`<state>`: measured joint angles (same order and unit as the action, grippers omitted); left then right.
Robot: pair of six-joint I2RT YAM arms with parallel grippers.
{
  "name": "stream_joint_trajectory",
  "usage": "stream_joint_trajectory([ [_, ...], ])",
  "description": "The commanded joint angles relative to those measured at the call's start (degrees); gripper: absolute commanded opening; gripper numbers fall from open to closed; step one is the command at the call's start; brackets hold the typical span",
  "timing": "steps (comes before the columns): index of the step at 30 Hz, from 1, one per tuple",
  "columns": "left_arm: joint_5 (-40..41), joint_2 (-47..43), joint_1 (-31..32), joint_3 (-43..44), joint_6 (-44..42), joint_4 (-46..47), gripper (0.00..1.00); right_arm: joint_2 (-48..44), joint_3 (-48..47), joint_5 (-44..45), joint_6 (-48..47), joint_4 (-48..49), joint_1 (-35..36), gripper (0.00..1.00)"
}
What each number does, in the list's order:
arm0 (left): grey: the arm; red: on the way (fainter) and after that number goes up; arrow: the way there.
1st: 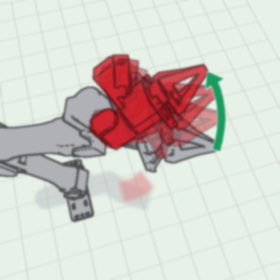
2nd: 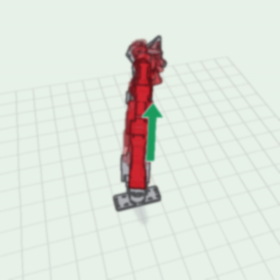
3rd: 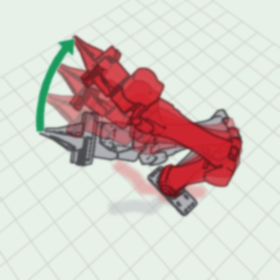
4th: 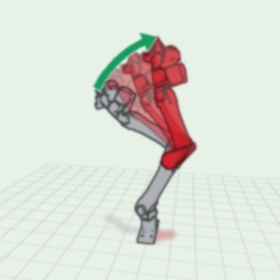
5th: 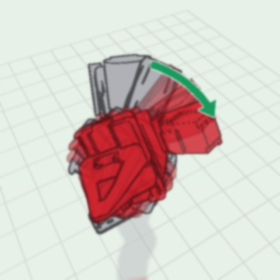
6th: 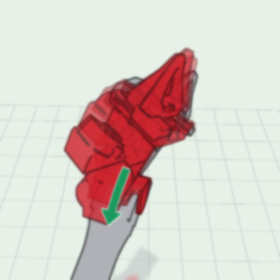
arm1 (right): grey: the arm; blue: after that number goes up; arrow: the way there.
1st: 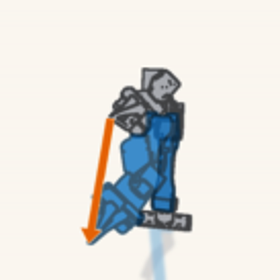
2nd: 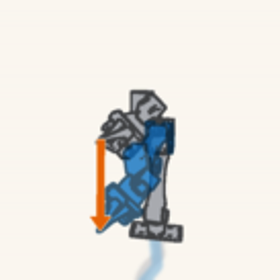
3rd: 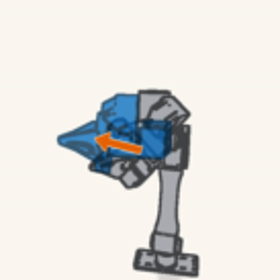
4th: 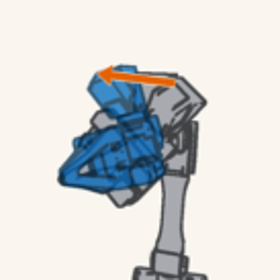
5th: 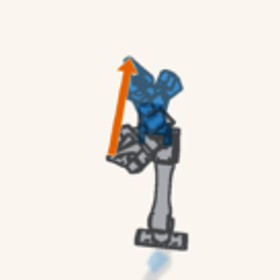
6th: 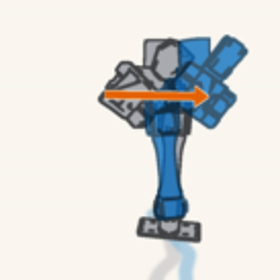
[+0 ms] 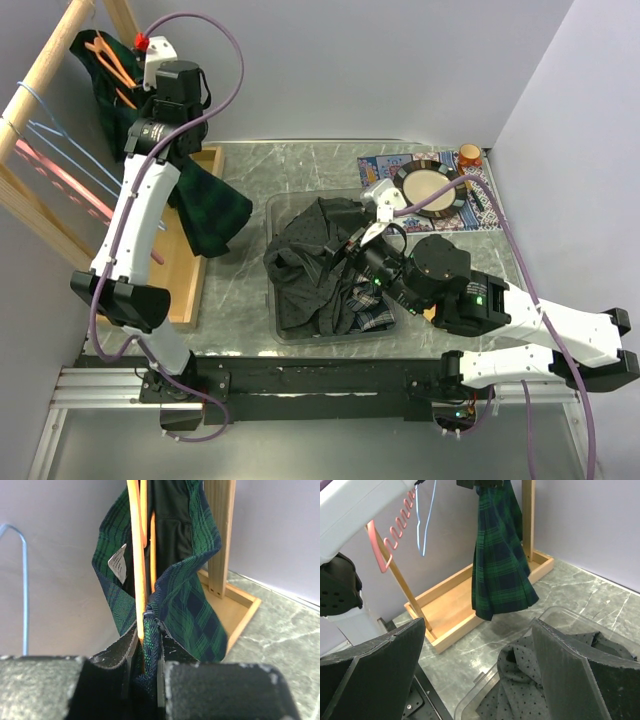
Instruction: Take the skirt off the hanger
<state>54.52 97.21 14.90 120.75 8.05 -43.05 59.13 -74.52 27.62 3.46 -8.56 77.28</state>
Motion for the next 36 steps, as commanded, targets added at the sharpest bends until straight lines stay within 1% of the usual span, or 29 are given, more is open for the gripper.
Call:
stream_joint_trajectory([
  [1,5.8,-5.9,2.8,-1.6,-9.3,14.2,0.01,-1.9,-1.5,1.0,1.3,1.4,0.2,0.93],
  [2,6.7,-6.6,3.5,-3.3,-14.7,21.7,0.01,-2.0,-1.5,1.2,1.7,1.4,0.2,0.93],
  [4,7.4,-8.1,5.5,-6.0,-19.5,26.9,0.01,-1.8,-1.7,1.5,2.0,1.2,0.2,0.93],
  [5,8.7,-8.1,6.0,-5.7,-22.3,28.9,0.01,-1.8,-1.9,1.4,2.2,0.7,0.2,0.93],
  [6,9.4,-7.4,6.8,-4.7,-22.7,28.2,0.01,-1.7,-2.0,1.5,2.3,0.6,0.2,0.93],
  [7,9.5,-6.7,7.0,-1.5,-22.3,26.9,0.01,-1.7,-2.1,1.4,2.4,0.6,0.2,0.93],
  [9,8.2,-5.4,7.3,1.8,-20.7,22.0,0.01,-2.1,-2.0,1.3,2.8,0.6,0.2,0.93],
  [10,7.6,-5.3,7.3,3.6,-20.2,21.3,0.01,-2.3,-2.0,1.1,2.9,0.6,0.2,0.93],
  [14,5.3,-7.0,8.6,2.7,-19.5,21.6,0.01,-2.8,-2.3,1.2,3.2,0.2,0.2,0.93],
  [18,-3.9,-9.7,9.6,3.6,-13.8,15.3,0.01,-3.8,-1.2,1.8,3.9,0.6,0.2,0.93],
  [19,-6.1,-10.4,9.9,3.3,-11.4,13.1,0.01,-4.2,-1.0,2.1,4.2,0.6,0.2,0.93],
  [21,-9.8,-12.4,10.5,1.5,-9.6,11.0,0.01,-4.6,-0.5,3.5,4.9,0.4,0.2,0.93],
  [22,-12.9,-13.1,10.9,0.9,-8.5,8.9,0.01,-4.7,-0.4,4.1,5.4,0.2,0.2,0.93],
  [24,-16.4,-15.4,11.5,-1.6,-8.4,7.5,0.01,-5.0,-0.5,5.3,7.2,-0.5,0.2,0.93],
  [25,-19.6,-16.3,11.6,-2.6,-6.1,7.1,0.01,-5.4,-0.2,5.5,7.9,-0.3,0.2,0.93],
  [31,-31.1,-23.5,11.6,-8.0,-2.9,5.2,0.01,-5.0,0.0,7.4,14.7,1.0,0.2,0.93],
  [32,-34.8,-25.1,11.6,-8.3,-2.4,4.9,0.01,-4.6,-0.4,7.8,16.9,0.3,0.2,0.93],
  [35,-41.3,-27.6,11.6,-9.7,-1.4,3.4,0.01,-4.2,-1.6,8.9,19.0,0.8,0.2,0.93],
  [36,-45.3,-28.1,11.6,-10.4,-1.2,3.0,0.01,-3.9,-1.5,9.7,19.5,1.3,0.2,0.93],
])
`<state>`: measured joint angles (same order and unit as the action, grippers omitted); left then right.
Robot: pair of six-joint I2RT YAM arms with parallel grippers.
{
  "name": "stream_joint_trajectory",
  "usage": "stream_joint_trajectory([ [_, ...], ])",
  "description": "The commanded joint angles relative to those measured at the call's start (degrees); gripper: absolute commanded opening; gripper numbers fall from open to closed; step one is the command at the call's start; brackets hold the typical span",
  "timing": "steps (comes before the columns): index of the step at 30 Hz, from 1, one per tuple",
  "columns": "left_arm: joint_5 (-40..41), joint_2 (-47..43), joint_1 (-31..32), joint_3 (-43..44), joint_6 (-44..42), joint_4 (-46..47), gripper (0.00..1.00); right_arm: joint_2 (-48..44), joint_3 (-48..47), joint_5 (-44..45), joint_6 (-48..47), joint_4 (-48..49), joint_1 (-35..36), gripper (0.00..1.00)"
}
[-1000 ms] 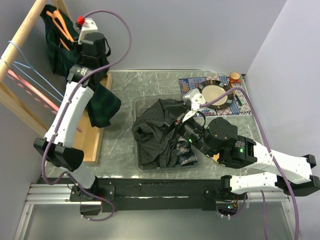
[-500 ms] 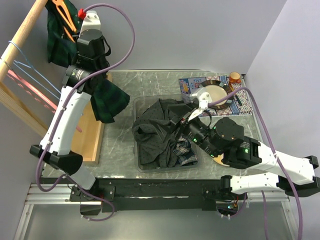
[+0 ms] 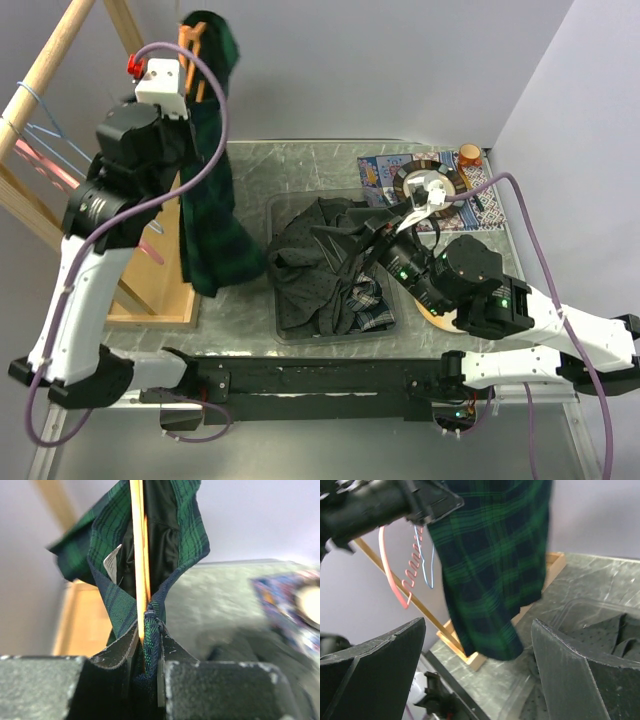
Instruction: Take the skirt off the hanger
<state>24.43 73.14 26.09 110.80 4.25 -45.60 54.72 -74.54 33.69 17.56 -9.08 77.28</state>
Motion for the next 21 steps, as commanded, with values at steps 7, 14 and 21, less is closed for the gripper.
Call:
stream_joint_trajectory([
  [7,-28.6,-7.1,0.4,-1.0,1.8,4.9,0.01,4.5,-7.9,6.2,10.4,5.0,-4.4,0.88],
  [14,-37.3,-10.7,0.5,-5.0,2.0,7.5,0.01,11.6,-18.8,-2.2,13.7,3.2,-11.2,0.82],
  [21,-43.1,-13.8,0.4,-10.2,0.5,10.7,0.01,17.4,-24.9,-4.9,17.1,5.7,-12.2,0.83],
])
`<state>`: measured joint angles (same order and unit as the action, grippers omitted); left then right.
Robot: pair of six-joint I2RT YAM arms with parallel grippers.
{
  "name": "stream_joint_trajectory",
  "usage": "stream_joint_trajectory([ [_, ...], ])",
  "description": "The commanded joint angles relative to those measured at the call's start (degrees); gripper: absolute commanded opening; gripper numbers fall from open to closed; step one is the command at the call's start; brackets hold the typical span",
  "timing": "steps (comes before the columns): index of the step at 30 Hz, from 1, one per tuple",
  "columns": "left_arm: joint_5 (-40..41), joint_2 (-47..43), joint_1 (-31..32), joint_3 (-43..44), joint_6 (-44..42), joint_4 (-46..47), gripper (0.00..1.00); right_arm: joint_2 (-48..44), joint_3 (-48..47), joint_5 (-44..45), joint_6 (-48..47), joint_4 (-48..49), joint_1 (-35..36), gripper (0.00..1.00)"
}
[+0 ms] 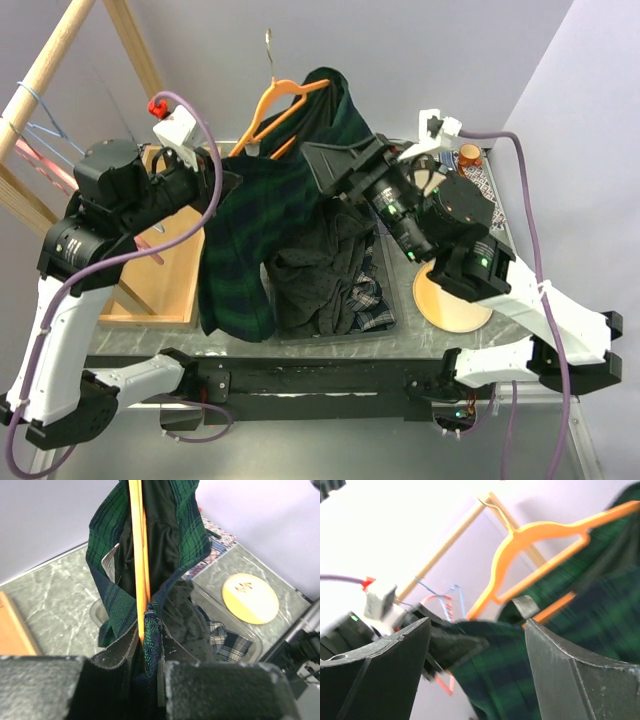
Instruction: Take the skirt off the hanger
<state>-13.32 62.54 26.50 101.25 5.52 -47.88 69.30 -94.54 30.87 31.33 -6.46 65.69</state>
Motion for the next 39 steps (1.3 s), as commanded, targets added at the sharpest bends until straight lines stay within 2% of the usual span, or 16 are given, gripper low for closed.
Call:
stream_joint_trajectory([
  [1,-5.9,-3.8,0.0,-1.1,-0.7,13.5,0.01,3.6,-5.6,-2.1,4.6,3.0,-0.7,0.83],
  [4,-8.4,-4.7,0.0,-2.5,-0.1,15.6,0.01,6.0,-7.1,-2.4,7.3,4.3,-0.9,0.82],
  [8,-10.5,-4.7,0.0,-2.8,0.5,16.5,0.01,11.5,-11.3,-2.7,9.9,3.7,-1.4,0.77],
  [11,-12.1,-4.5,0.0,-1.9,0.5,16.1,0.01,15.0,-15.2,-1.3,8.8,3.2,-1.4,0.76],
  [15,-13.9,-5.6,0.0,-2.3,0.0,15.9,0.01,17.0,-15.1,1.4,7.0,6.2,-2.3,0.74],
  [20,-14.3,-7.5,0.0,-3.8,0.0,16.8,0.01,21.1,-21.8,4.2,7.3,2.0,-3.1,0.72],
  [26,-14.0,-6.8,0.0,-3.6,0.5,16.1,0.01,22.3,-23.5,4.2,7.5,0.1,-3.4,0.58],
  [29,-13.1,-7.2,0.0,-4.1,1.0,17.2,0.01,22.6,-24.6,5.1,8.3,-3.4,-3.3,0.63],
  [34,-13.0,-6.9,0.0,-4.4,1.3,17.7,0.01,22.2,-22.5,5.9,8.8,-5.1,-3.4,0.63],
  [35,-12.5,-6.7,0.0,-4.2,1.3,17.6,0.01,22.3,-22.9,6.5,9.3,-6.4,-3.4,0.69],
  [36,-11.0,-6.6,0.0,-4.1,1.3,17.4,0.01,22.3,-22.6,7.0,10.8,-8.4,-3.5,0.7],
  [39,-9.5,-5.9,0.0,-3.4,0.9,16.2,0.01,20.7,-19.3,6.8,11.6,-6.7,-3.6,0.71],
])
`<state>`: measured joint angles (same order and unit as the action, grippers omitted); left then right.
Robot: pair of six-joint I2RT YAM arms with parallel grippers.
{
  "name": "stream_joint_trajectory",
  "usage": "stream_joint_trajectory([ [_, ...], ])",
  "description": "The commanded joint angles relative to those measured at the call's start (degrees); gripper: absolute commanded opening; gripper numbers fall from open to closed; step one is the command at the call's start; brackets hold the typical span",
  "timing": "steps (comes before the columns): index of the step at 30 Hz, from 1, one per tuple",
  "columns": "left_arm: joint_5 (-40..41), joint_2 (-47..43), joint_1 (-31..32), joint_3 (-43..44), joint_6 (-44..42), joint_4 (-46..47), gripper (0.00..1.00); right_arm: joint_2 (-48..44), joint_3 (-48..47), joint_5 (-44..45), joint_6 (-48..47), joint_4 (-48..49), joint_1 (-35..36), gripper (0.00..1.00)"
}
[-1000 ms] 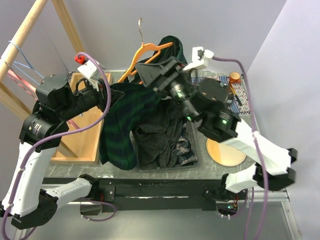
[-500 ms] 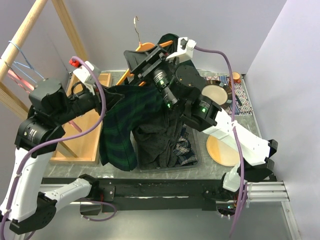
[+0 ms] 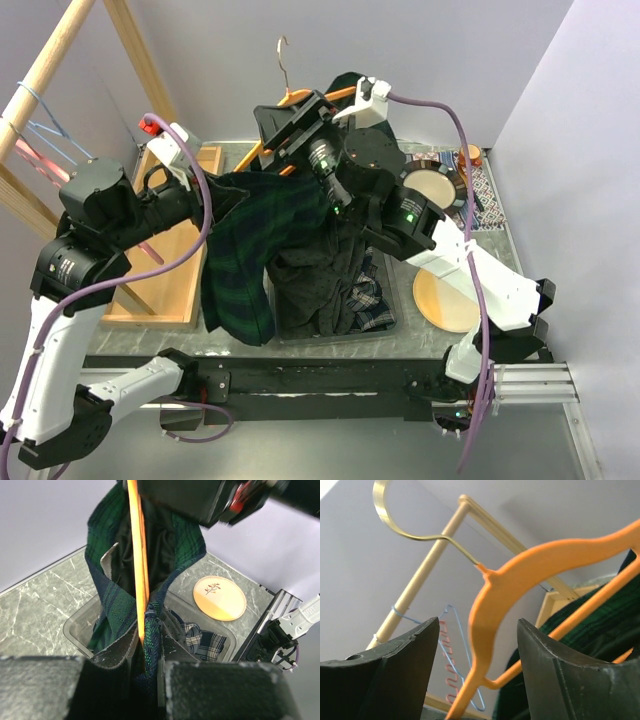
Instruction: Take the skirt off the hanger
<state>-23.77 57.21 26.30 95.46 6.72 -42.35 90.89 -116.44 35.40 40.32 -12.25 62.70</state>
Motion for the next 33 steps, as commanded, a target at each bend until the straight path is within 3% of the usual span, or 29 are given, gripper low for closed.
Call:
stream_joint_trajectory([
  [1,0.8,-0.6,0.2,2.5,-0.4,10.4,0.01,-1.1,3.1,1.9,2.5,-0.5,-0.6,0.7],
  [4,-0.5,-0.6,0.2,2.5,-0.1,10.9,0.01,-1.2,3.9,0.2,1.4,2.9,-1.1,0.64],
  [10,-2.5,-0.4,0.2,1.7,0.7,12.0,0.01,-1.9,6.4,-5.8,-1.8,11.5,-1.4,0.39],
  [12,-3.5,-0.1,0.2,1.8,0.6,11.4,0.01,-2.2,6.0,-6.9,-2.2,12.0,-1.7,0.19],
  [14,-3.7,0.0,0.2,1.7,0.2,11.1,0.15,-3.8,6.6,-7.6,-3.0,13.7,-1.9,0.0],
  [16,-2.9,-0.3,0.2,0.7,-0.3,11.1,0.38,-5.4,6.9,-8.8,-4.5,16.2,-2.1,0.0],
  [18,-2.5,-1.2,0.2,-0.4,-0.8,11.5,0.49,-6.2,5.7,-9.3,-6.3,15.7,-2.1,0.0],
  [19,-2.5,-1.7,0.2,-1.0,-1.3,11.9,0.64,-7.1,5.5,-9.1,-6.8,15.6,-2.1,0.0],
  [22,-3.5,-3.6,0.2,-4.0,-1.6,14.4,0.8,-9.2,6.1,-8.2,-7.6,16.6,-2.1,0.0],
  [28,-5.0,-4.4,0.2,-7.8,-1.4,14.7,0.99,-11.8,7.8,-5.8,-8.6,18.5,-2.3,0.0],
  [33,-7.2,-6.2,0.2,-12.0,-1.1,17.3,0.99,-10.7,3.7,-4.0,-10.0,17.4,-2.8,0.0],
])
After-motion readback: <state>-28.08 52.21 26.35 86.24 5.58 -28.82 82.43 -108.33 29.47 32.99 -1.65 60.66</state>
